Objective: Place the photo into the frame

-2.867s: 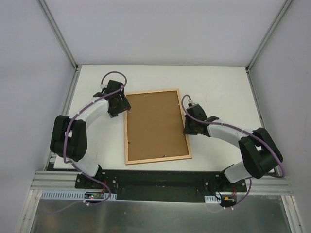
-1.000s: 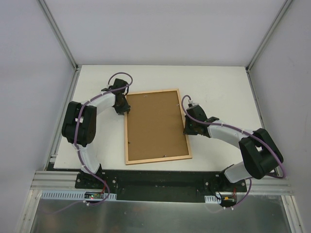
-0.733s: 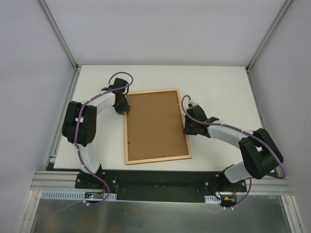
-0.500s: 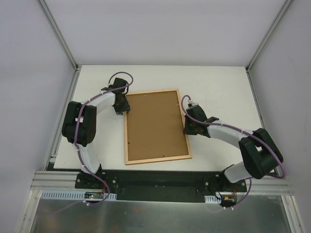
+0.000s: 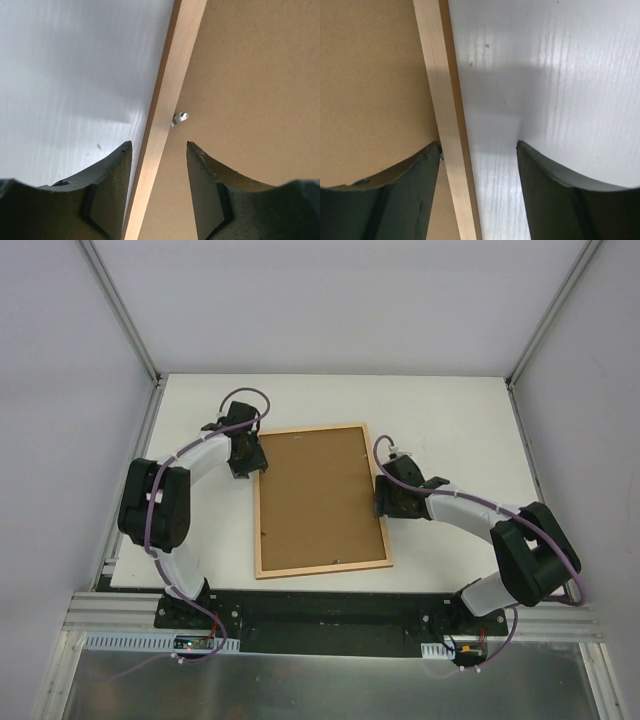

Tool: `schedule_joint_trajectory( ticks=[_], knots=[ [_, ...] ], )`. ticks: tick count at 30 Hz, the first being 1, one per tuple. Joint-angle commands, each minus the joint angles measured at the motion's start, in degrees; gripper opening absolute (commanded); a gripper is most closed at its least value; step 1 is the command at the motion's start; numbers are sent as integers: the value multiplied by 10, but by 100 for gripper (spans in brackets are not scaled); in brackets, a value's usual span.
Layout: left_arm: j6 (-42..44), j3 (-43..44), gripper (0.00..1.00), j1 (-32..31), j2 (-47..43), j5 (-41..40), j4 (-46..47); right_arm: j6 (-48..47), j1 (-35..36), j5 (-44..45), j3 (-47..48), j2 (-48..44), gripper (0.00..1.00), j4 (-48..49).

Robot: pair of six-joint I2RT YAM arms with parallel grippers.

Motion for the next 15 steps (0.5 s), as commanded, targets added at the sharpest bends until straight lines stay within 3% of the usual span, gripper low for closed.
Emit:
schedule_joint_trajectory(
  ticks=[1, 8, 15],
  knots=[
    [-14, -60, 47, -9, -70, 16, -3, 12, 16, 38, -16, -43, 67, -98],
    [-58, -116, 46, -14, -111, 15, 15, 106, 91, 55, -86, -176, 68, -161],
    [-68, -126, 44, -43, -122, 16, 24, 256, 175, 49, -137, -248, 68, -219]
  ],
)
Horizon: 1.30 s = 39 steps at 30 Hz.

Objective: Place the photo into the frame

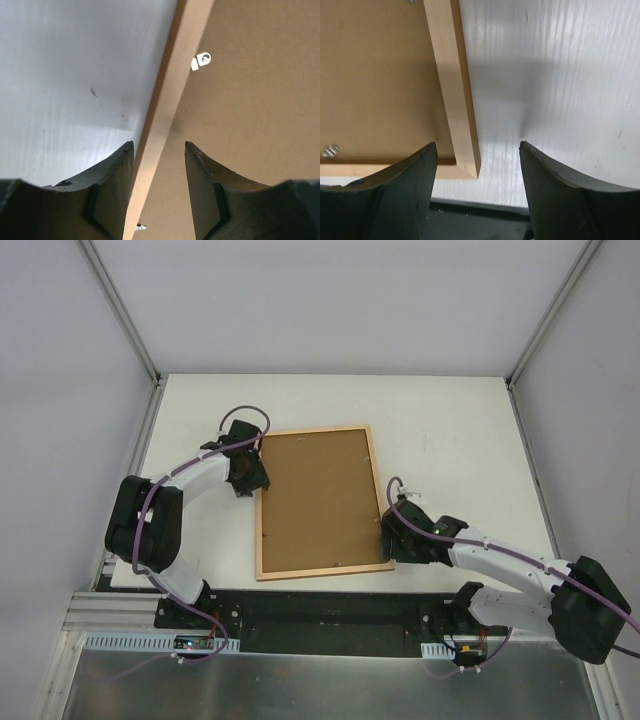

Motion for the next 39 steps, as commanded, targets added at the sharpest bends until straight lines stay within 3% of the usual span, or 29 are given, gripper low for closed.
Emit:
schedule_joint_trajectory(
  ticks=[1, 11, 19, 26, 31, 39],
  knots=[
    [-19, -9, 44, -19, -32, 3, 14, 128, 39, 7, -24, -38, 68, -63],
    [-22, -23, 41, -25, -36, 0, 22, 220, 45, -47, -54, -37, 56, 6],
    [-20, -24, 40, -25, -47, 5, 21, 280, 37, -41, -91, -46, 50, 36],
    [-25, -24, 40, -25, -51, 2, 21, 251, 3, -46, -88, -53, 23, 35],
    [-28, -30, 40, -25, -63, -6, 21, 194, -35, -22, -75, -40, 9, 21],
    [-40, -25, 42, -22, -57, -5, 21, -87, -152, 20, 52, 96, 8, 26]
  ],
)
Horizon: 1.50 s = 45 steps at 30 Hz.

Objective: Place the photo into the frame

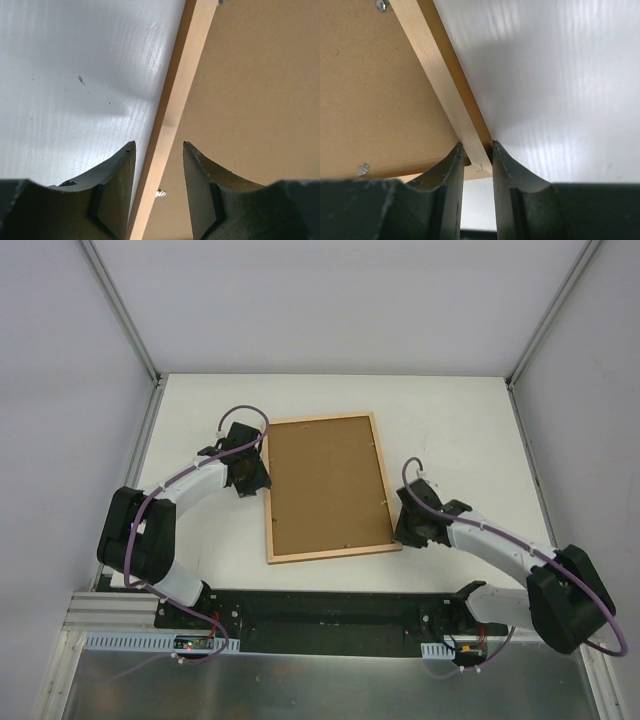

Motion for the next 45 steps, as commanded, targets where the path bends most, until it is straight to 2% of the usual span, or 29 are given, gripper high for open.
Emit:
schedule_joint_trajectory(
  ticks=[1, 3, 6, 10, 11, 14, 17, 21, 29, 36, 45],
  knots=[
    [-17, 5, 41, 1, -6, -7, 0, -191, -52, 92, 90, 108, 9, -19],
    [-15, 21, 42, 3, 6, -6, 0, -228, -70, 112, 147, 163, 14, -17],
    [-15, 42, 43, 10, 23, -6, 0, -233, -102, 111, 224, 224, 43, -46],
    [-14, 60, 44, 20, 31, -4, -2, -187, -112, 111, 259, 212, 67, -88],
    [-12, 63, 45, 22, 30, -3, -2, -175, -112, 120, 259, 200, 70, -98],
    [-10, 64, 45, 25, 23, -8, -3, -124, -112, 129, 239, 146, 69, -122],
    [-12, 63, 45, 29, 20, -4, -3, -53, -103, 93, 184, 96, 66, -107],
    [-14, 70, 45, 31, 20, 0, -3, 63, -67, 97, 117, 49, 66, -74],
    [-9, 80, 45, 32, 15, 5, -3, 223, -33, 112, 86, 69, 63, -15],
    [-5, 76, 45, 35, 14, 5, -3, 274, -32, 133, 70, 82, 61, 17],
    [-5, 79, 45, 37, 16, 8, -3, 276, -32, 137, 92, 123, 57, 31]
  ],
)
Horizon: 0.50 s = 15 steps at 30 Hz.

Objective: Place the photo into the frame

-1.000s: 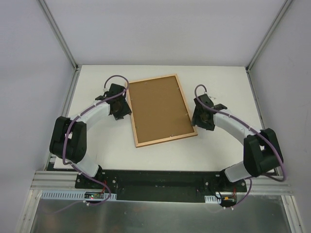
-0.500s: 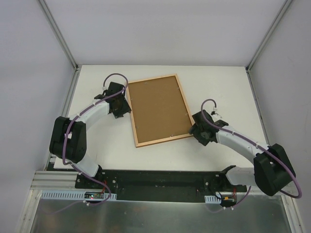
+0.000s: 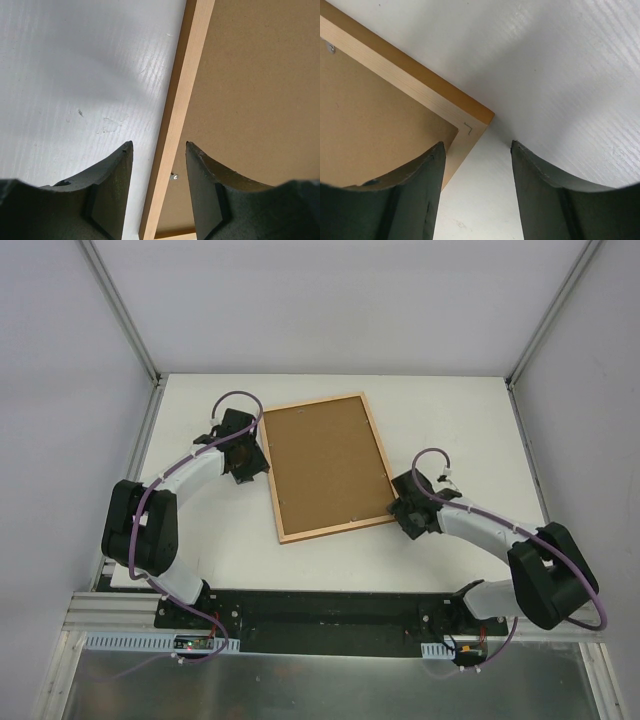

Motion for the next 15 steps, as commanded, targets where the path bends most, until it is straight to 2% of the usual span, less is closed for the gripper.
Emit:
schedule_joint_trajectory(
  ticks=[1, 9, 12, 15],
  knots=[
    [1, 19, 45, 7, -14, 4, -2, 16, 3, 14, 21, 21, 54, 10],
    [8, 36, 45, 17, -8, 12, -3, -53, 1, -14, 17, 59, 21, 8],
    [21, 69, 46, 25, 3, 14, -12, -146, -31, -37, 19, 76, 1, 14],
    [45, 106, 51, 30, 22, 11, -31, -268, -69, -65, 45, 99, 1, 1]
  ],
)
